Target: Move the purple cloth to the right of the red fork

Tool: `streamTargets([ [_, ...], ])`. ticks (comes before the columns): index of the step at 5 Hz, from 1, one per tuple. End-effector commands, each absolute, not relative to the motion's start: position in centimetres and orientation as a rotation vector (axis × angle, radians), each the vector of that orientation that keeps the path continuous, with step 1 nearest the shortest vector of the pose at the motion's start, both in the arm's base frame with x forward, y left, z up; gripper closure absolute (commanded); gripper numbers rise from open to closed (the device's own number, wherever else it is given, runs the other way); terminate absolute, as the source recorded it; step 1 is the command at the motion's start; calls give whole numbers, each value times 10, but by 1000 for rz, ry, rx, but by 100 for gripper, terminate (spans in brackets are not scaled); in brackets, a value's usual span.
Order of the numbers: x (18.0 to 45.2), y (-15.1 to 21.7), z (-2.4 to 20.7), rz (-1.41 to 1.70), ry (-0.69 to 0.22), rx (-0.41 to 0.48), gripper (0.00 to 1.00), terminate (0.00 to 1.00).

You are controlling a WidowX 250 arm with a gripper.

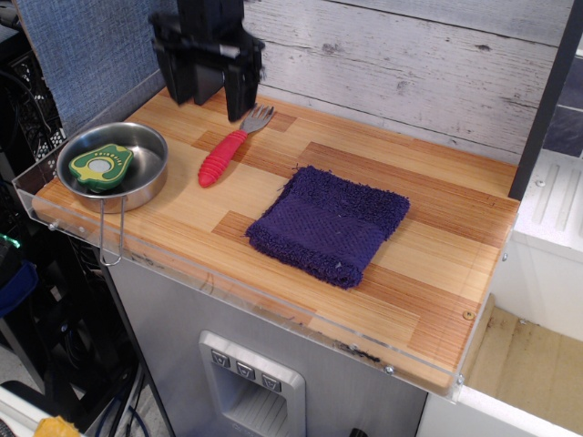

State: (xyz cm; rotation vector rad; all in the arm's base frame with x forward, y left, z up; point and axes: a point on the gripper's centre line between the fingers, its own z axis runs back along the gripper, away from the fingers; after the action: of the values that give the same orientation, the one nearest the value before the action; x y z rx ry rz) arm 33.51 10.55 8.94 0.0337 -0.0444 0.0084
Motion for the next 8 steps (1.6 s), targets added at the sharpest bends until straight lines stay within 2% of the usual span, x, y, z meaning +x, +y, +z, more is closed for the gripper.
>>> streamTargets([
  [1, 332, 65, 96, 30, -57, -1, 0, 0],
  [2, 330, 37, 85, -32, -53, -10, 0, 0],
  [4, 335, -4, 68, -61, -70, 101, 0, 0],
  [7, 337, -15, 38, -41, -67, 36, 0, 0],
  [8, 331, -13, 23, -69, -25, 47, 0, 0],
])
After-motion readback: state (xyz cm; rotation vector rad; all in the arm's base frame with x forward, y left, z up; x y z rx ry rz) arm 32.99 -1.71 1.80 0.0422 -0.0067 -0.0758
